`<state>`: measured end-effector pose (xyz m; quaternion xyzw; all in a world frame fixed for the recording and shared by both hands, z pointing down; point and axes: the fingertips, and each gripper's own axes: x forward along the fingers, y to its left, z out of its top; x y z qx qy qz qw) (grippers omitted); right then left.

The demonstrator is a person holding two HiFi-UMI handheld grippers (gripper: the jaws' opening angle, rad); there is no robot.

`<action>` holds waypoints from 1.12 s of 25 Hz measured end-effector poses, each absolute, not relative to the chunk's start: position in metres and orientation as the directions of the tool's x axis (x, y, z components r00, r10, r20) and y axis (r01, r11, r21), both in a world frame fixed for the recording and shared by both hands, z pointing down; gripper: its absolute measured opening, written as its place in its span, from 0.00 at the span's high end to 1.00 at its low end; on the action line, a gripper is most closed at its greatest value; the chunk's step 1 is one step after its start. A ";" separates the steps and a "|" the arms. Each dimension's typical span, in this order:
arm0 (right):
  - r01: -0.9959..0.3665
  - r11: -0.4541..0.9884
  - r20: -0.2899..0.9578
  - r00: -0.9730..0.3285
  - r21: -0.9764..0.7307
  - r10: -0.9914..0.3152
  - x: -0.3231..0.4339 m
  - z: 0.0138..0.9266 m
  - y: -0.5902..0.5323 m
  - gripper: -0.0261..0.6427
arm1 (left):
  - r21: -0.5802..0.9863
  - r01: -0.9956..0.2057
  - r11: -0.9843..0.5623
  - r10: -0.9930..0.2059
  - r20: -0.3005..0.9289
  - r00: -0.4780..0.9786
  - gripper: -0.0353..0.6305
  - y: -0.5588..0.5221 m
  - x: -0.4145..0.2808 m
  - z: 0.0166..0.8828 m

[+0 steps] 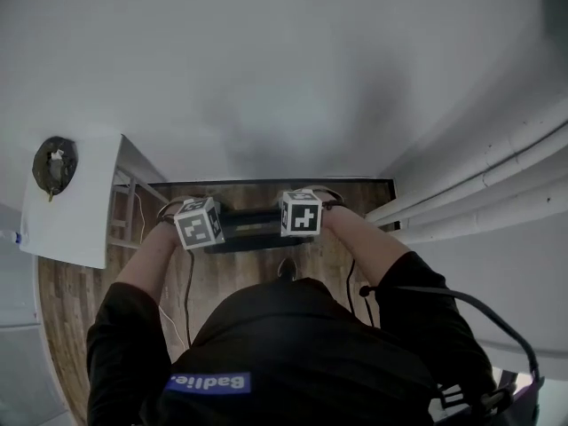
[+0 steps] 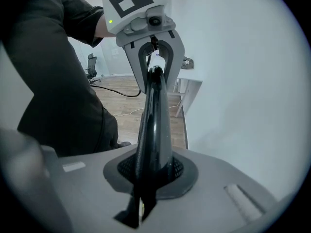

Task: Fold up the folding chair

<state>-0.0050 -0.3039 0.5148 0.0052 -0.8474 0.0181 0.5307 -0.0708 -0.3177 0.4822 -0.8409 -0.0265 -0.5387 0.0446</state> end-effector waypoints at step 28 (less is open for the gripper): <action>-0.157 0.988 0.923 -0.381 -0.004 -0.057 -0.035 0.538 -0.526 0.90 | -0.024 0.195 -0.981 0.069 0.886 0.458 0.77 -0.546 -0.101 0.509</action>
